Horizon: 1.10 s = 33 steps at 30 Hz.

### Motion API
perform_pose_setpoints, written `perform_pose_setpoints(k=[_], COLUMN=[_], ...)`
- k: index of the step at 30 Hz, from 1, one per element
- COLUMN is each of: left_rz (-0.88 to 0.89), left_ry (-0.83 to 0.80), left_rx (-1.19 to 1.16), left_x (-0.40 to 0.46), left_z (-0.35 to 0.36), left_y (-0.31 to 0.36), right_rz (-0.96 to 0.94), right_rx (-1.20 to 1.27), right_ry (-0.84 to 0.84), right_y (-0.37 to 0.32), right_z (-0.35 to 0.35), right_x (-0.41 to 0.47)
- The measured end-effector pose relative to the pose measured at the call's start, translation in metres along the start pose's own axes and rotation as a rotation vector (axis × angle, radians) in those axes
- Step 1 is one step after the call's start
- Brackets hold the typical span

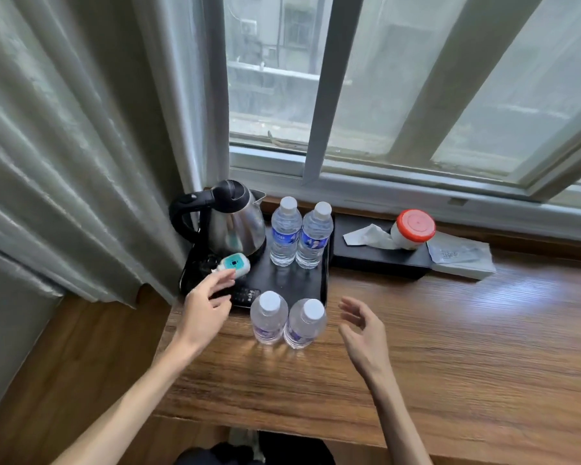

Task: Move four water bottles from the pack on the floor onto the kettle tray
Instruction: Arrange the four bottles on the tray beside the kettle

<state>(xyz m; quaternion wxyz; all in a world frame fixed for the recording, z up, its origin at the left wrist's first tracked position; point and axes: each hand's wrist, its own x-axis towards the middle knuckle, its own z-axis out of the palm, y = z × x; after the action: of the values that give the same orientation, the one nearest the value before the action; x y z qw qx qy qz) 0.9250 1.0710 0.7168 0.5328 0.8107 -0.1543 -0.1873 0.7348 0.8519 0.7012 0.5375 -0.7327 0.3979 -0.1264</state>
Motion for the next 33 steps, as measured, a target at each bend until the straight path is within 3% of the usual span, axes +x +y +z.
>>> perform_pose_setpoints(k=[5, 7, 18, 33], left_rz=[-0.034, -0.022, 0.027, 0.092], left_ry=[-0.301, -0.343, -0.163, -0.063], left_rx=[0.012, 0.039, 0.025, 0.023], left_x=[-0.029, -0.033, -0.037, -0.035], left_z=[0.014, 0.021, 0.055, 0.053], left_y=[-0.027, -0.034, -0.026, 0.002], right_rz=[0.084, 0.083, -0.036, -0.124], right_rx=[-0.014, 0.006, 0.081, 0.104], right_ry=[-0.115, -0.159, -0.105, 0.005], right_y=[0.023, 0.023, 0.012, -0.015], right_z=[0.02, 0.029, 0.065, 0.047], right_x=[-0.033, -0.039, -0.034, -0.028])
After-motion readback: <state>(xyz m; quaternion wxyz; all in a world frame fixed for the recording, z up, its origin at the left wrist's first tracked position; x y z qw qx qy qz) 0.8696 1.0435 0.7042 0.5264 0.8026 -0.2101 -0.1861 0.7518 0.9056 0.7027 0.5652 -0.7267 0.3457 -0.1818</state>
